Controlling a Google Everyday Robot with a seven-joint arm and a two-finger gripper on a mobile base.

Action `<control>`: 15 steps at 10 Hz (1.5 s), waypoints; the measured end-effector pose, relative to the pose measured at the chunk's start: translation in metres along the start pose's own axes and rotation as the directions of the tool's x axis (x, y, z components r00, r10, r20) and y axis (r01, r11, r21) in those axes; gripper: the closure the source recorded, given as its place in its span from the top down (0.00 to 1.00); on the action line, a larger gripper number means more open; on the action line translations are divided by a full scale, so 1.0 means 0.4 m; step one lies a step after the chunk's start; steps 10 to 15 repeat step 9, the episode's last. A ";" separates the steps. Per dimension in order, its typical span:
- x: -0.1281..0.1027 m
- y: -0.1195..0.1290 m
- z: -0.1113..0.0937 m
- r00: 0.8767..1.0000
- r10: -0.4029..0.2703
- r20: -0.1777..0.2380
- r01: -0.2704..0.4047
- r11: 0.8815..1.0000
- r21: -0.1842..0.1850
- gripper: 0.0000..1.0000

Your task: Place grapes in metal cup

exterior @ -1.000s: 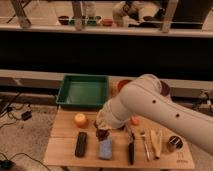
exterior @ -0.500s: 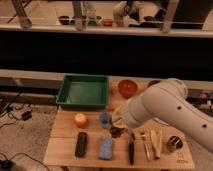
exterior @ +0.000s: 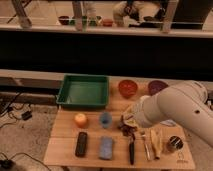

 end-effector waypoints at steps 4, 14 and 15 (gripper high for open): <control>0.001 0.000 -0.001 1.000 0.001 0.000 -0.001 1.000 0.001 0.00; 0.083 -0.009 -0.025 0.995 0.088 -0.035 -0.086 0.995 0.051 0.00; 0.083 -0.009 -0.025 0.995 0.088 -0.035 -0.086 0.995 0.051 0.00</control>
